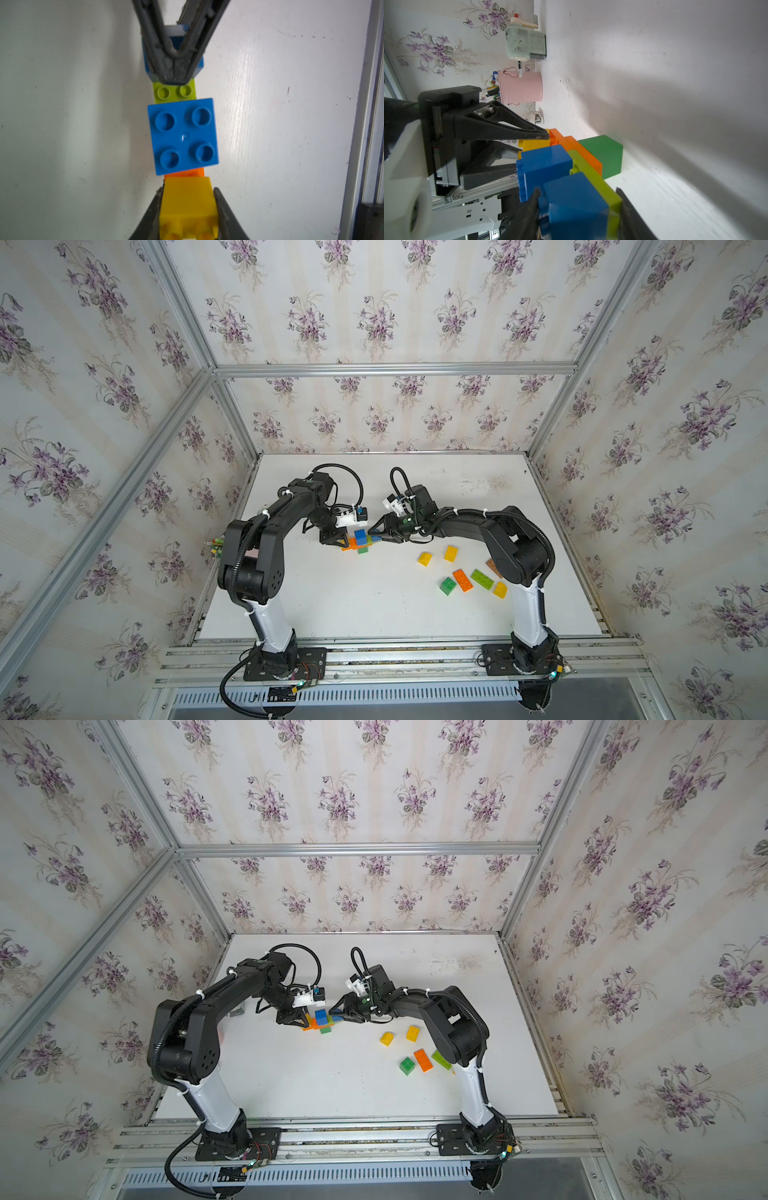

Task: Assemble a fork with lego
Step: Assemble the lego brick with the lego brick.

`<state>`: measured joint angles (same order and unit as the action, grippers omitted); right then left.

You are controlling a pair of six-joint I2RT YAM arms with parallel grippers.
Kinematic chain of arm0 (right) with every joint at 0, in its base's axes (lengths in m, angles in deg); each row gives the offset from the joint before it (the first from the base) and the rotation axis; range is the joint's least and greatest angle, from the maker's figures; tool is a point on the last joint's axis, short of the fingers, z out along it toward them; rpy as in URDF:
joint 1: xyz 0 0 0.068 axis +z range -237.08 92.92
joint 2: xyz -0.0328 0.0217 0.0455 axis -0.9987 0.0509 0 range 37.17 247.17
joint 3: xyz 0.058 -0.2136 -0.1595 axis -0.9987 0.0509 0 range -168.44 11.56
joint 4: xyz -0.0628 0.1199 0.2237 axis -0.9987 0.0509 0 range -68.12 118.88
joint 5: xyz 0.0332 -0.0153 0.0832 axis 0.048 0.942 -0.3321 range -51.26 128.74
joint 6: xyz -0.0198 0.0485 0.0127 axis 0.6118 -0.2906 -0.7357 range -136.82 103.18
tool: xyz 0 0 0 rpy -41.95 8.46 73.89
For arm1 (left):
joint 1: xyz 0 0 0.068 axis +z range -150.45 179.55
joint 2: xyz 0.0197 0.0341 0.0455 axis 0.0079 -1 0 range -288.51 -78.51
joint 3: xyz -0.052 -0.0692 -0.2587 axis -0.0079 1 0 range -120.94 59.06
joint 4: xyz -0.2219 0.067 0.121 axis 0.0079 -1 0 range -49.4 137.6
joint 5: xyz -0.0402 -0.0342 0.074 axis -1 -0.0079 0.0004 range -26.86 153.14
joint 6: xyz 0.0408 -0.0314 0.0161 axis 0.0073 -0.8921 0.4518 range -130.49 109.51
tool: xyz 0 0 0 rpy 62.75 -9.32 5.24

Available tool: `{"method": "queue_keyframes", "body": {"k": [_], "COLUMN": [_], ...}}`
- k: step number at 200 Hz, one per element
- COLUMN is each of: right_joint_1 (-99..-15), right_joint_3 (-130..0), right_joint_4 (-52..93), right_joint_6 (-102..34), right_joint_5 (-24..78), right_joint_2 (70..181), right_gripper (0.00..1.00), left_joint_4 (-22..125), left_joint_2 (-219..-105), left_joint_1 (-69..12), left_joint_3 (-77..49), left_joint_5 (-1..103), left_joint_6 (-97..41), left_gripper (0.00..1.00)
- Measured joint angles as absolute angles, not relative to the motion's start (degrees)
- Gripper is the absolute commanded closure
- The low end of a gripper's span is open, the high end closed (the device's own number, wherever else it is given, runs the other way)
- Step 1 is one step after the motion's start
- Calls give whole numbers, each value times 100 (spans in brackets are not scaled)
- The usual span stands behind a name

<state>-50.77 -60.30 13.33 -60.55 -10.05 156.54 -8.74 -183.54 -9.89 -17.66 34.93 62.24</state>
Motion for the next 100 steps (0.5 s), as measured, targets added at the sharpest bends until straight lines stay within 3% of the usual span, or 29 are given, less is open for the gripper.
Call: {"method": "queue_keyframes", "body": {"k": [100], "right_joint_1": [-5077], "right_joint_3": [-5938], "right_joint_4": [1125], "right_joint_6": [-6059], "right_joint_5": [-990], "right_joint_2": [15638], "right_gripper": [53], "left_joint_4": [-638], "left_joint_2": [-18263], "left_joint_1": [-1209], "left_joint_3": [-1550], "left_joint_5": [3937], "left_joint_6": [5693], "left_gripper": [90]}}
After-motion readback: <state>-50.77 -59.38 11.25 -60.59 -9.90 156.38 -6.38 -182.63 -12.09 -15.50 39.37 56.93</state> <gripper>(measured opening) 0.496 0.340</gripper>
